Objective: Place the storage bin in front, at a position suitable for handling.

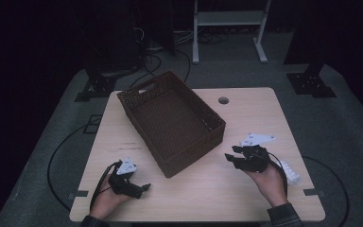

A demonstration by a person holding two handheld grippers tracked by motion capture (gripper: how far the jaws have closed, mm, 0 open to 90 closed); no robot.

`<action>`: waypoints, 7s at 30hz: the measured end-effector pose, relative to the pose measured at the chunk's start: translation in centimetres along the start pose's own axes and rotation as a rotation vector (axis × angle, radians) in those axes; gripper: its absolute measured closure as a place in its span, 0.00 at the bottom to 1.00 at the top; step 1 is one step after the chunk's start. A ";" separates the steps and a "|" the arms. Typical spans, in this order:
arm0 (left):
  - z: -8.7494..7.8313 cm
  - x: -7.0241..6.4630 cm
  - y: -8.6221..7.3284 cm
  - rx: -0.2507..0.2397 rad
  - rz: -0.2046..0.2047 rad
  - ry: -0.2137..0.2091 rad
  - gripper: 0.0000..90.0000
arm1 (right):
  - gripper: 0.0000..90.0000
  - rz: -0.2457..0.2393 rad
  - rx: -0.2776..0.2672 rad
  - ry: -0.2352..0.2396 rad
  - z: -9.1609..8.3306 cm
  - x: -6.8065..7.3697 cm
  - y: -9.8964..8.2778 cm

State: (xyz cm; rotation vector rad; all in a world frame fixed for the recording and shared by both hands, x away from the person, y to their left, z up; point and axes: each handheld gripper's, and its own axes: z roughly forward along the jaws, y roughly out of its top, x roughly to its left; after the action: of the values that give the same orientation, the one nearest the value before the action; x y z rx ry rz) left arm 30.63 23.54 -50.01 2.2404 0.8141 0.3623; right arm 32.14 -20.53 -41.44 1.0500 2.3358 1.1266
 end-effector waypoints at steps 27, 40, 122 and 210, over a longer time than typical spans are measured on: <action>0.0 0.0 0.0 0.000 0.004 0.001 0.00 | 0.62 -0.029 -0.011 -0.023 1.3 -2.0 6.5; 0.0 0.0 0.0 -0.004 0.003 0.001 0.00 | 0.63 -0.021 -0.010 -0.019 2.5 -3.0 8.6; 0.1 0.0 0.0 -0.003 0.003 0.001 0.00 | 0.91 0.041 0.179 -0.097 9.0 -7.8 12.0; 0.8 3.8 10.7 -0.131 -0.095 0.047 1.00 | 1.00 0.062 -0.001 0.012 -0.6 -6.7 1.0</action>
State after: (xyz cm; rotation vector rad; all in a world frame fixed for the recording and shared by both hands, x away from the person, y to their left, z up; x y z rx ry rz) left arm 38.69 19.70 -42.92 2.0710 0.8929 0.4124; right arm 36.72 -25.38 -40.35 1.1252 2.3270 1.1589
